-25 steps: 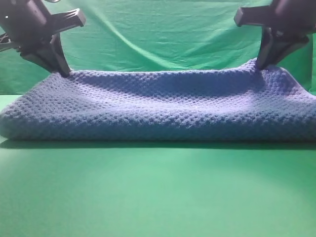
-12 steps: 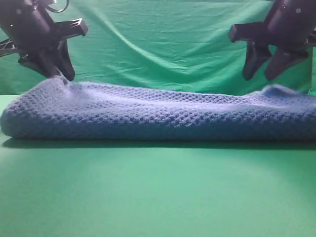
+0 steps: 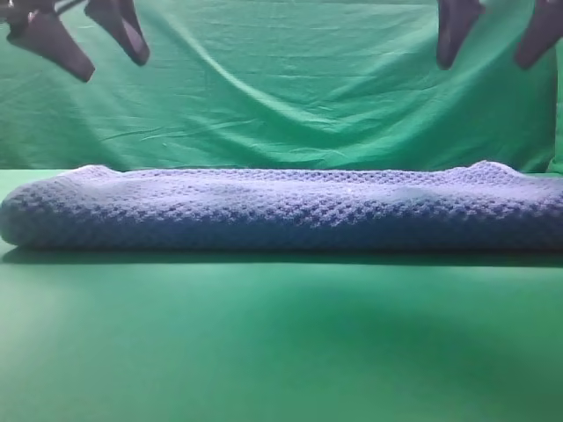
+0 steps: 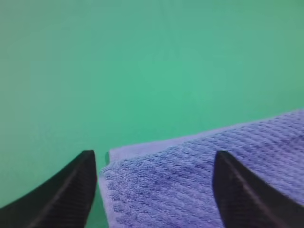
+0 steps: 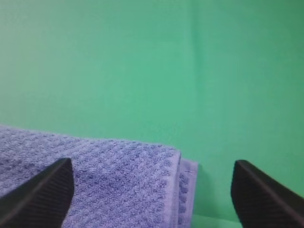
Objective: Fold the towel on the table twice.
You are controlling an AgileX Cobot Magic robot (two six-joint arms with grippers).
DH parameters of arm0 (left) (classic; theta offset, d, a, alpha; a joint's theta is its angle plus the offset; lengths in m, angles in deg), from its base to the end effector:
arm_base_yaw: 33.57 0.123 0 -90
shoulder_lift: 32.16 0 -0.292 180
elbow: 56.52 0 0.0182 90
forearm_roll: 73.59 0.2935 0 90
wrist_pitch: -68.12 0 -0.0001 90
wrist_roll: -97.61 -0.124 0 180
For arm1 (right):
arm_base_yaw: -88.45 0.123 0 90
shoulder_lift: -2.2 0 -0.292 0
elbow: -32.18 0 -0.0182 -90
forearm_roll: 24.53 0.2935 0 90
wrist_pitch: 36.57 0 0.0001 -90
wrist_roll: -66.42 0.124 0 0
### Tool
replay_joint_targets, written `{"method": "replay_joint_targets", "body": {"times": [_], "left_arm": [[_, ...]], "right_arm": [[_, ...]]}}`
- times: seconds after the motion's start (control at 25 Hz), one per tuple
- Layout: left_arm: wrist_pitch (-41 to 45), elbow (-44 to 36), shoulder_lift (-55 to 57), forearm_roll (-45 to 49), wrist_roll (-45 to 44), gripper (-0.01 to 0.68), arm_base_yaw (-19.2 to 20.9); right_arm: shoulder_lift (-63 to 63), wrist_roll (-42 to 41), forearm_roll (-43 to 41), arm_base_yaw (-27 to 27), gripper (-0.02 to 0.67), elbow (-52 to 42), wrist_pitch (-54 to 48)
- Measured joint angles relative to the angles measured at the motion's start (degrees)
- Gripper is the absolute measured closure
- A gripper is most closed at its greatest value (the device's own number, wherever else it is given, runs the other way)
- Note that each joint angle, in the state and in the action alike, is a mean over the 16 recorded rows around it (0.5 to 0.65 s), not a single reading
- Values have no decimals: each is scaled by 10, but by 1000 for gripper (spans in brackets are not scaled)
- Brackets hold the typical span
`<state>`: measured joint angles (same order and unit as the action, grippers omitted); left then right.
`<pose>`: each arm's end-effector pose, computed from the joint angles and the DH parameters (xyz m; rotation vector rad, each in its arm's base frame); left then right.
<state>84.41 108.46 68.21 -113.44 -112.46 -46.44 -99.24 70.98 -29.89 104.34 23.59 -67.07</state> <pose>0.4060 -0.1157 0.2256 0.1826 2.2454 -0.4049 0.4043 0.1090 0.2302 -0.3193 2.4296 0.0638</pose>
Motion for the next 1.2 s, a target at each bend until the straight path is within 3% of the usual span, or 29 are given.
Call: {"method": "replay_joint_targets", "body": {"times": [0.32, 0.56, 0.72, 1.2], "left_arm": [[77, 0, -135, 14, 2, 537, 0], [147, 0, -234, 31, 28, 655, 0], [197, 0, -301, 49, 58, 673, 0], [342, -2, -506, 113, 140, 673, 0]], "right_arm": [[122, 0, -4, -2, 461, 41, -140], [231, -1, 0, -2, 620, 44, -219], [309, -5, 5, -2, 649, 41, -257], [562, -20, 34, -2, 649, -27, -309]]}}
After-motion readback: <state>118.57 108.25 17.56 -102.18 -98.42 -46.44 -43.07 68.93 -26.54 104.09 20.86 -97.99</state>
